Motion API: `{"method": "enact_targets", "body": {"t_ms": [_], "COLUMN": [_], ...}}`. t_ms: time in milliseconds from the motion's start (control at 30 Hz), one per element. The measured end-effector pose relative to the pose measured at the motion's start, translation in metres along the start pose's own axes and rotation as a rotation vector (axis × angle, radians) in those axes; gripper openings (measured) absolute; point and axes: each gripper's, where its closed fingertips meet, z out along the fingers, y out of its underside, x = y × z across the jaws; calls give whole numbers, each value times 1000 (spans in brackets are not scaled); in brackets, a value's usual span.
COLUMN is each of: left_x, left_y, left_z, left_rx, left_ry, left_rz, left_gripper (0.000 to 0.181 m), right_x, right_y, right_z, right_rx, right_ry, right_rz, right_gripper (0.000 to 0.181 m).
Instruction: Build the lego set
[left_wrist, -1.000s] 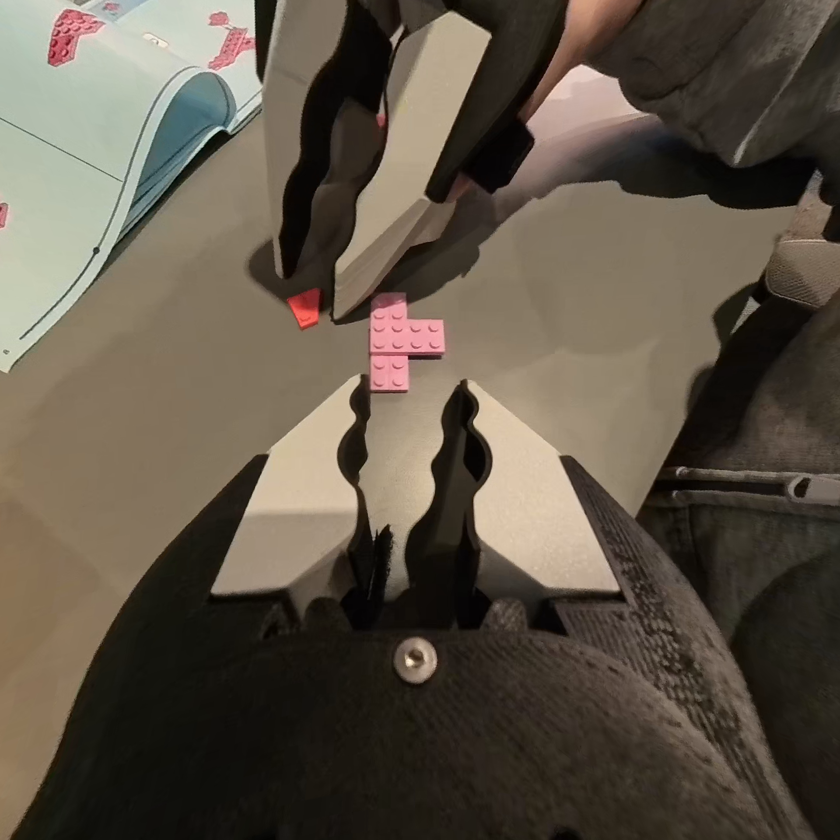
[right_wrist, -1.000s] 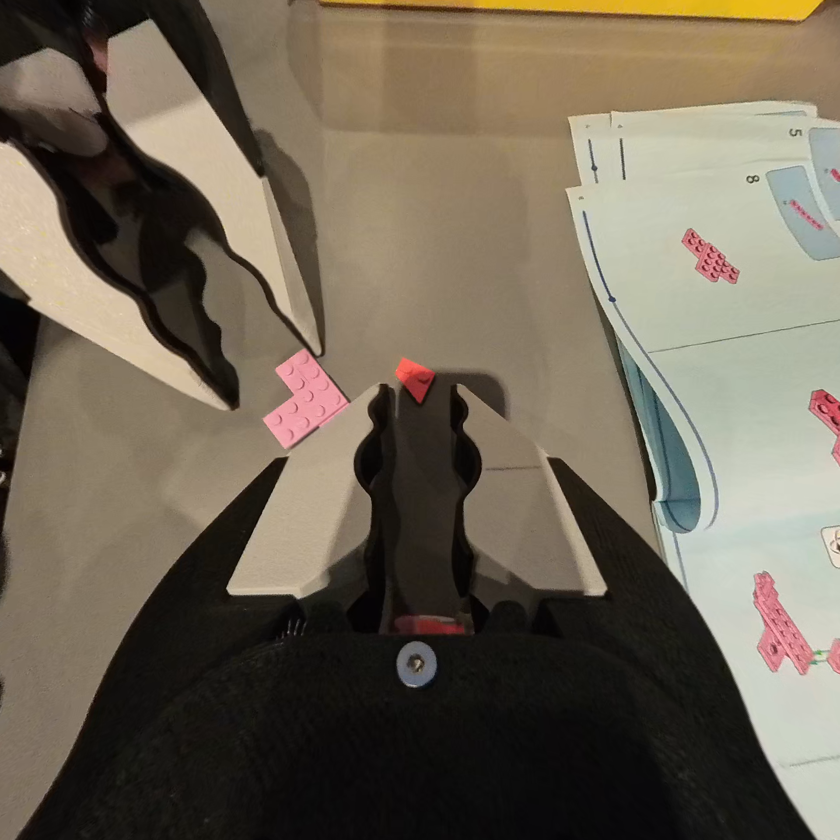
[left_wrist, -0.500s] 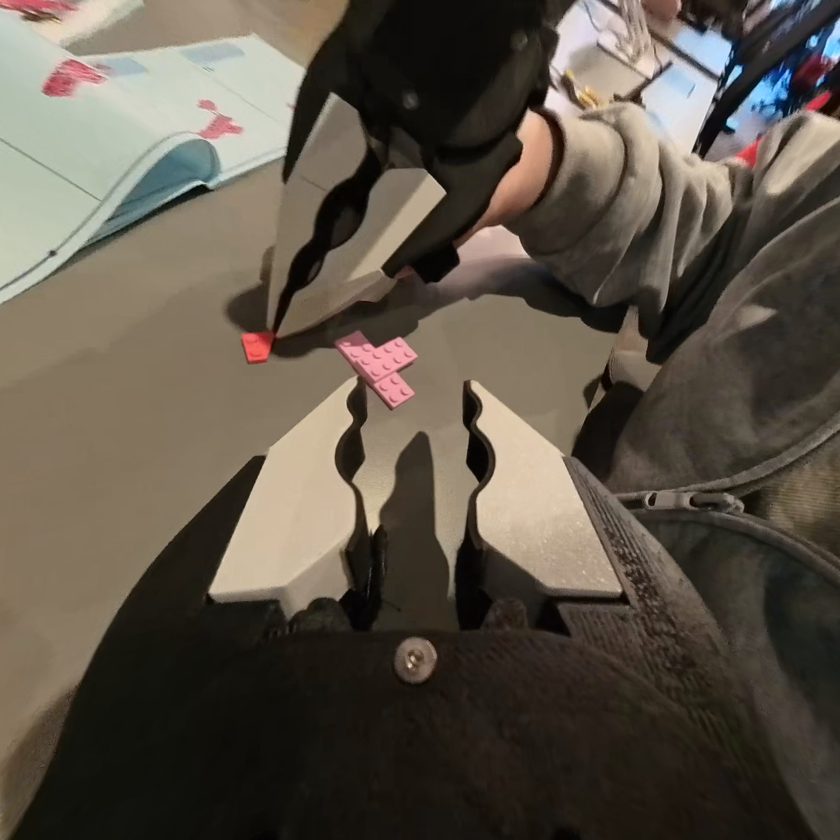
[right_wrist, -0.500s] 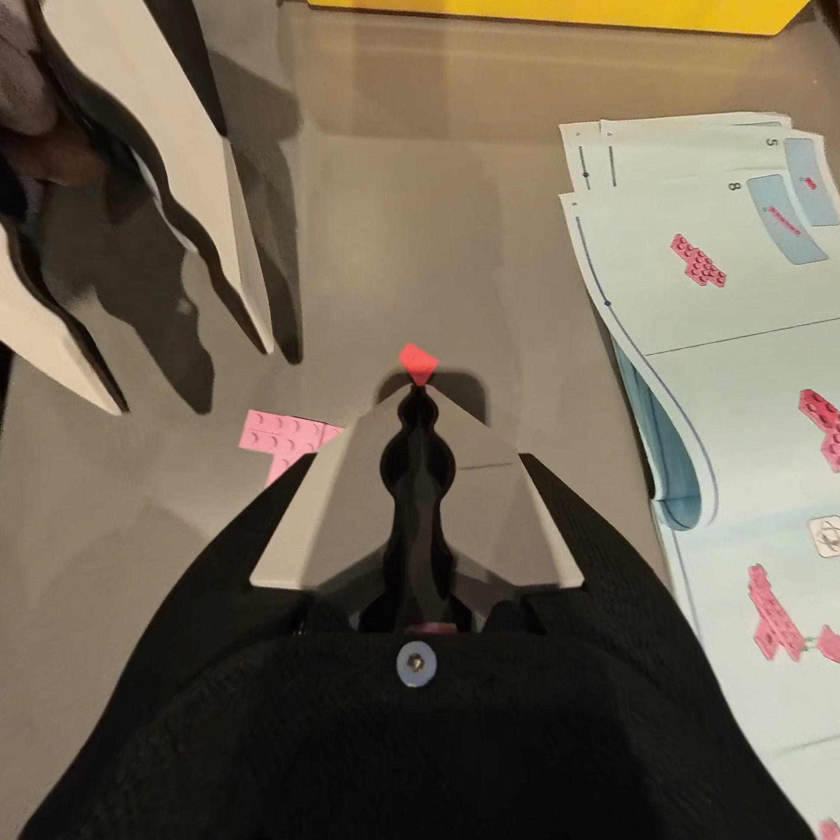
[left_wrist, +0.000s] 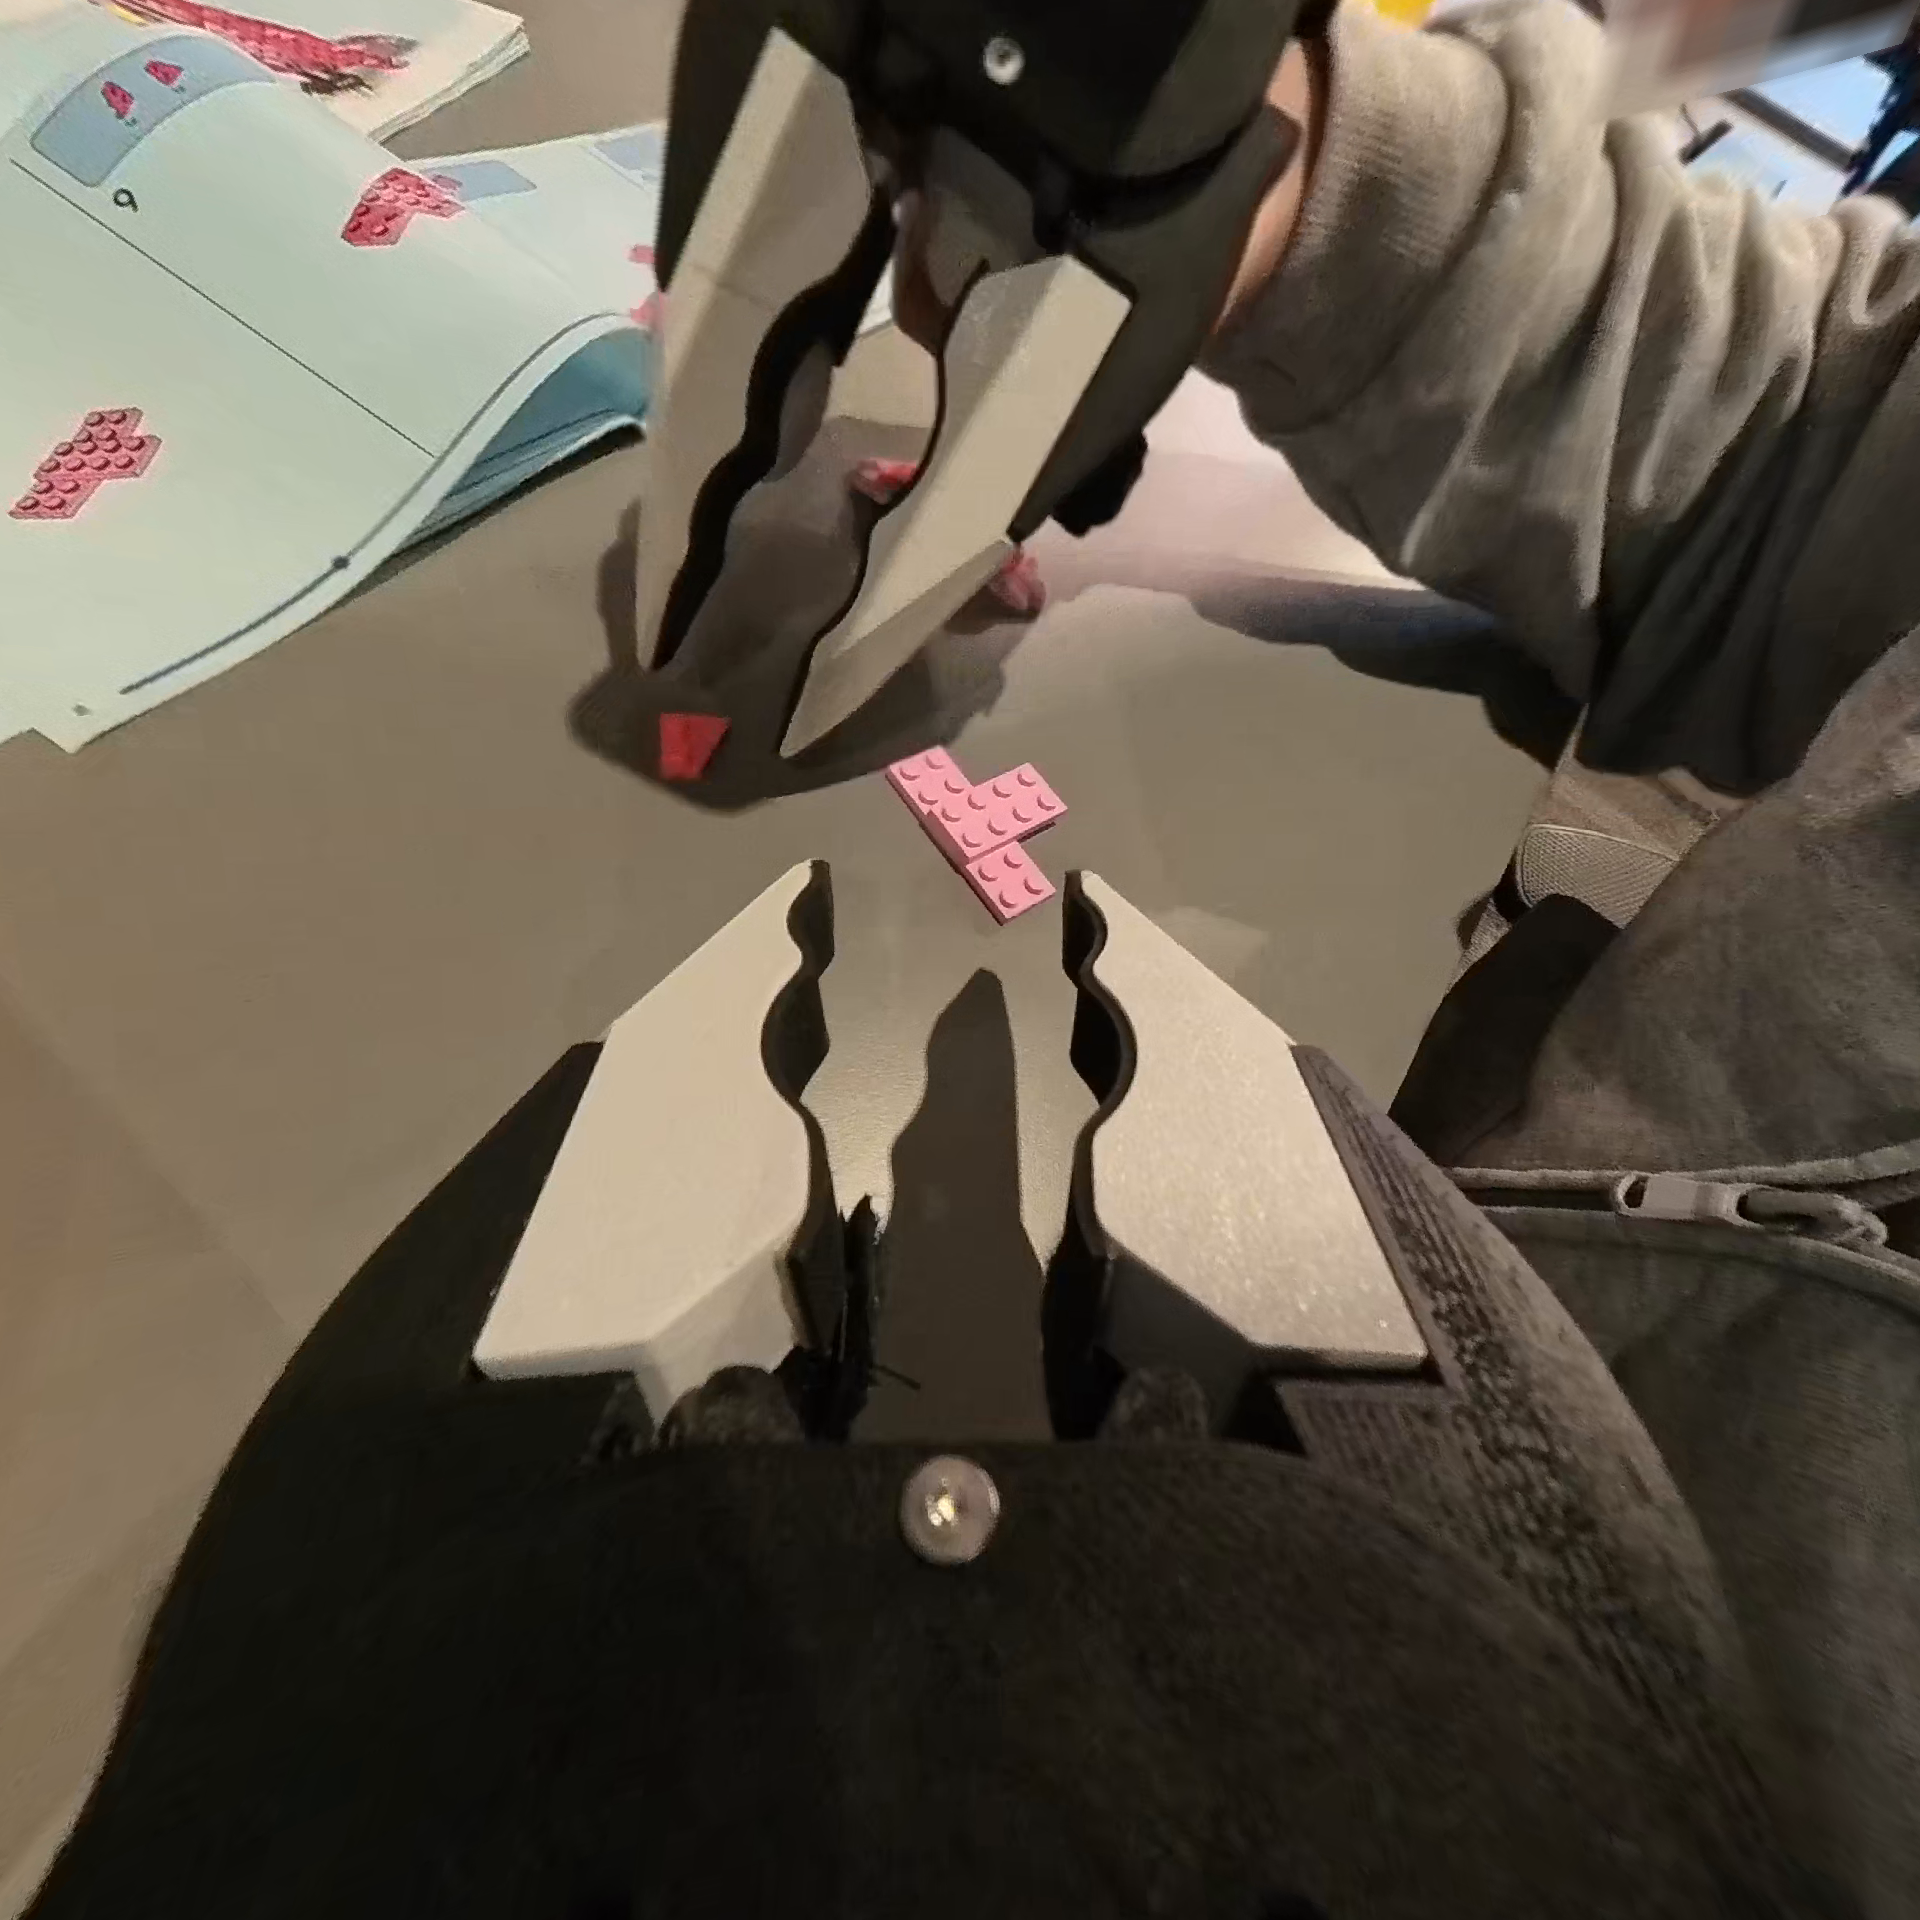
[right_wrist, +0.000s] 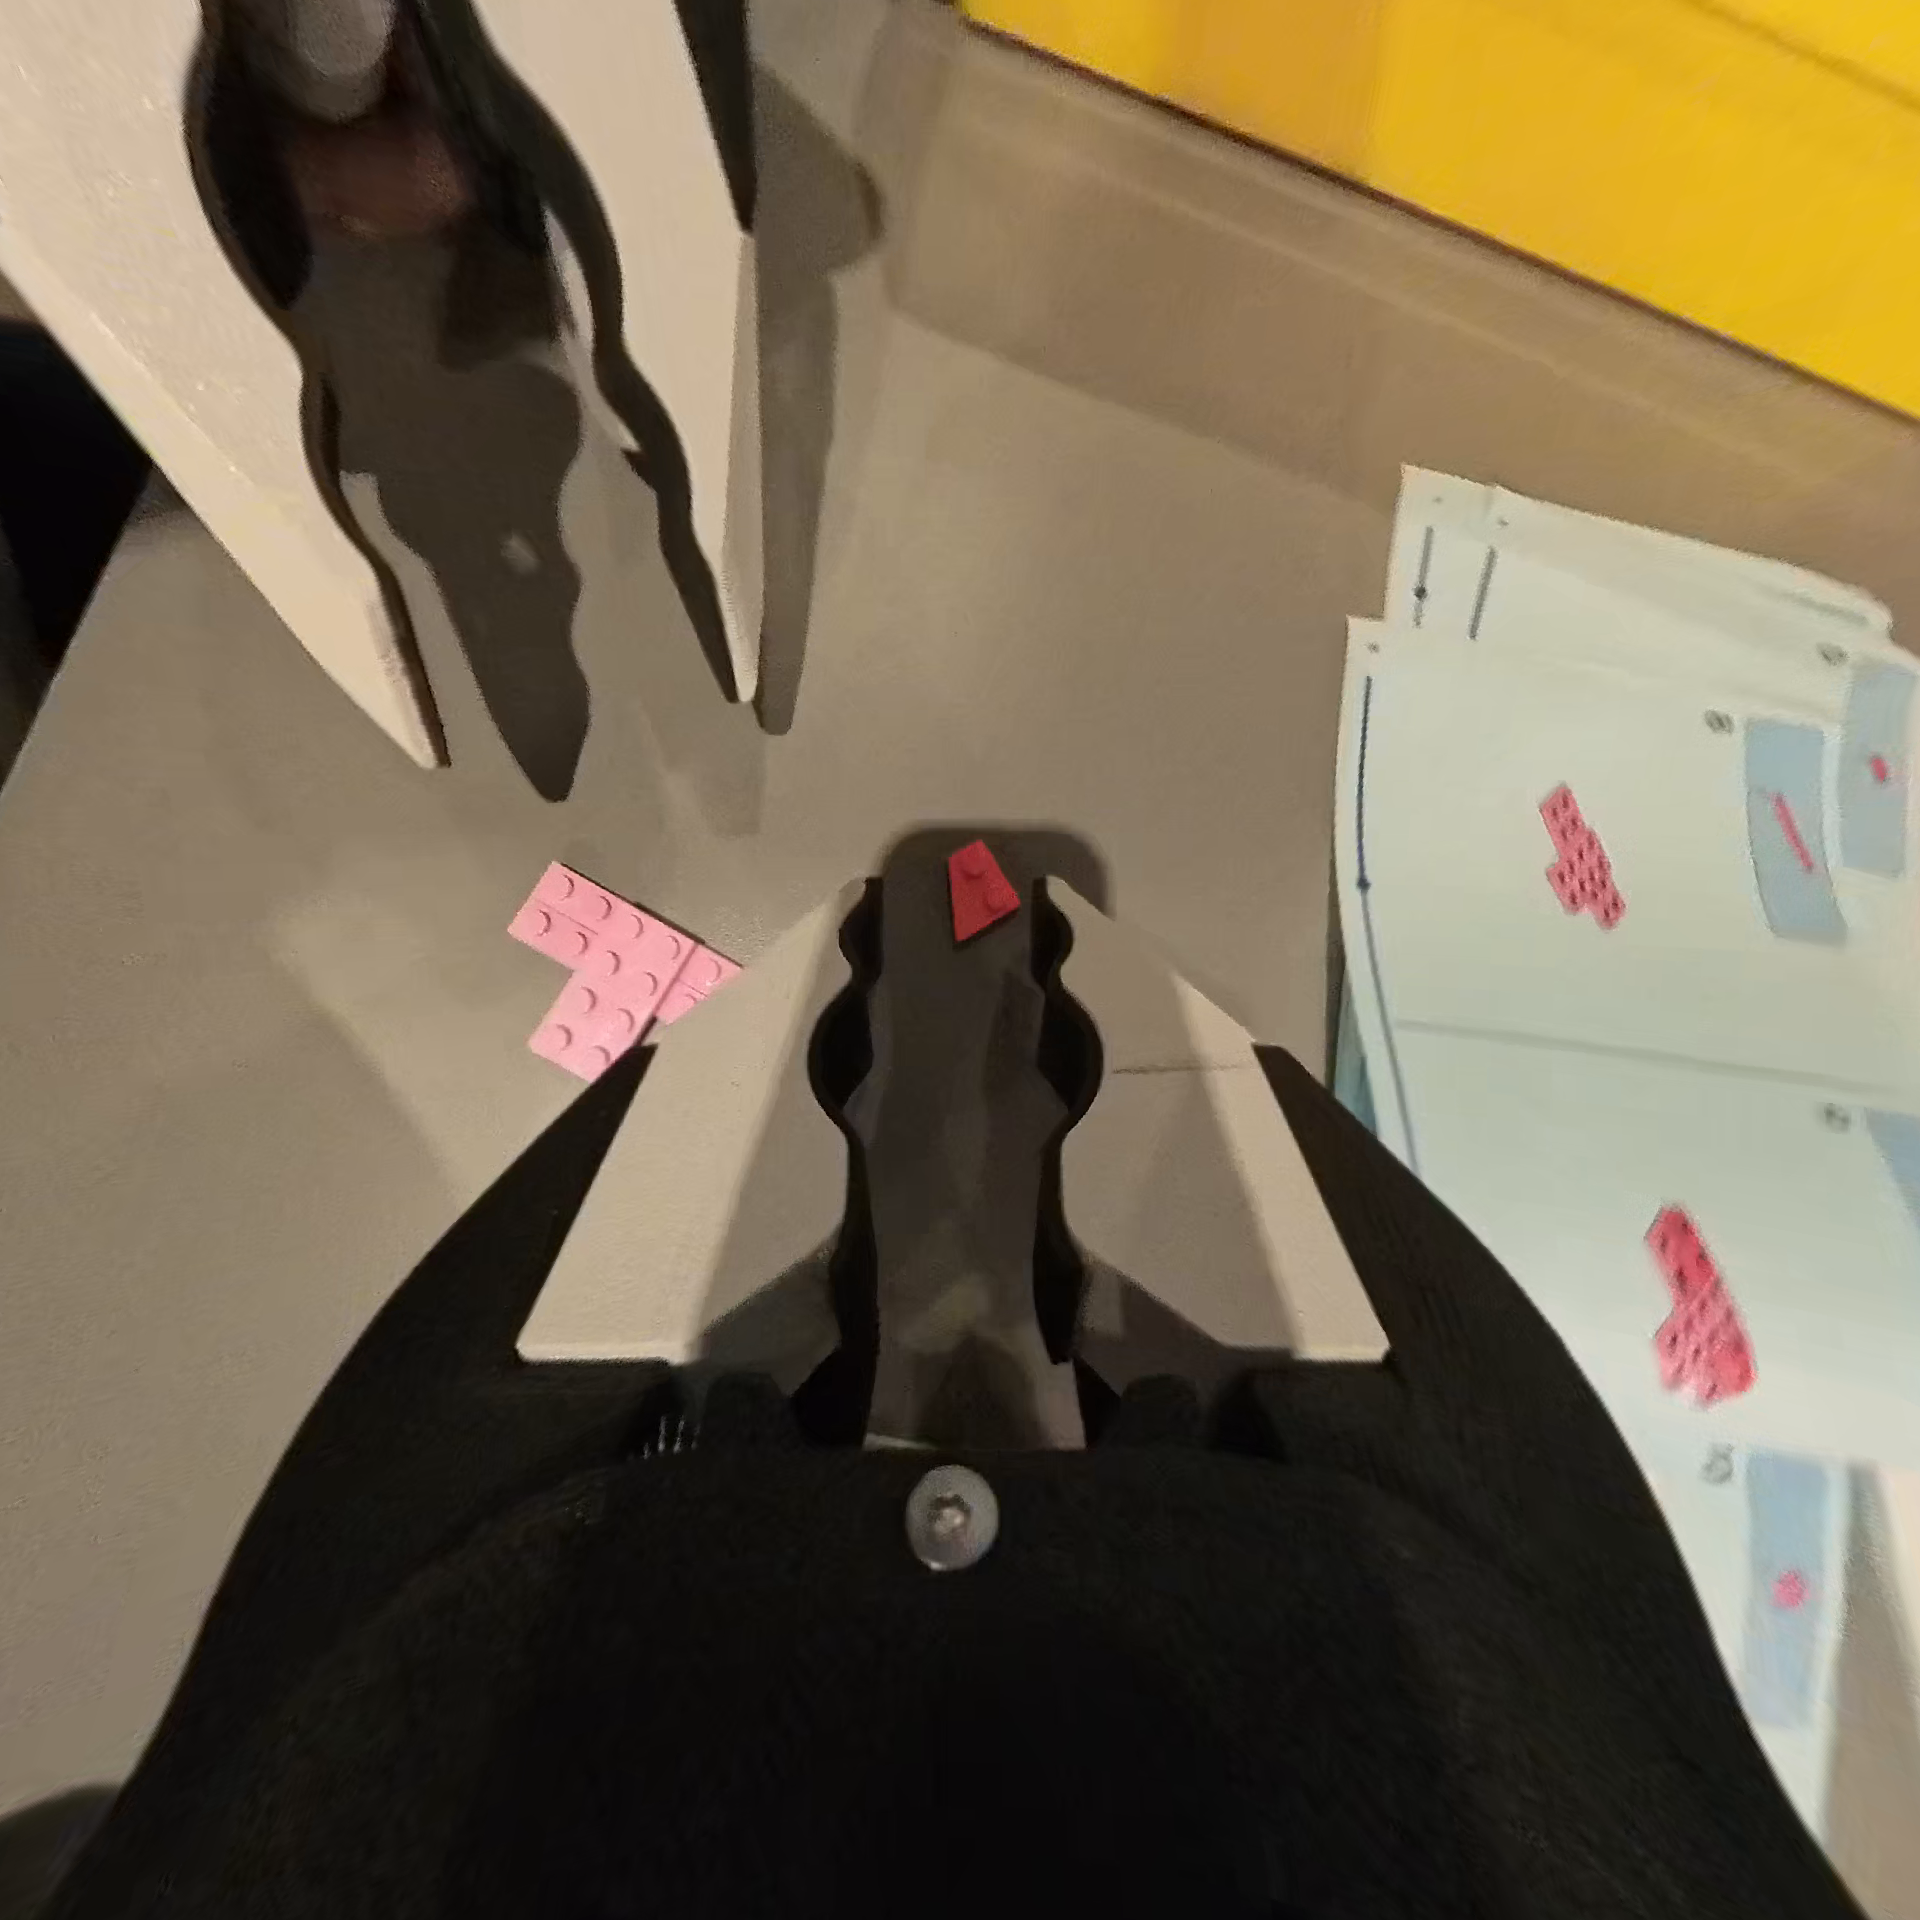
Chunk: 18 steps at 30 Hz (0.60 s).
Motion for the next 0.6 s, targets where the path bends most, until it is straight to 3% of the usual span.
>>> {"method": "enact_targets", "body": {"t_ms": [267, 600], "left_x": [-8, -8], "left_y": [0, -2], "left_z": [-3, -4], "left_rx": [9, 26], "left_ry": [-61, -62], "left_rz": [3, 6], "left_gripper": [44, 44], "right_x": [-6, -22], "right_y": [5, -4], "right_z": [12, 5], "right_rx": [-227, -182], "right_ry": [-241, -262], "right_rz": [-214, -213], "right_gripper": [14, 7]}}
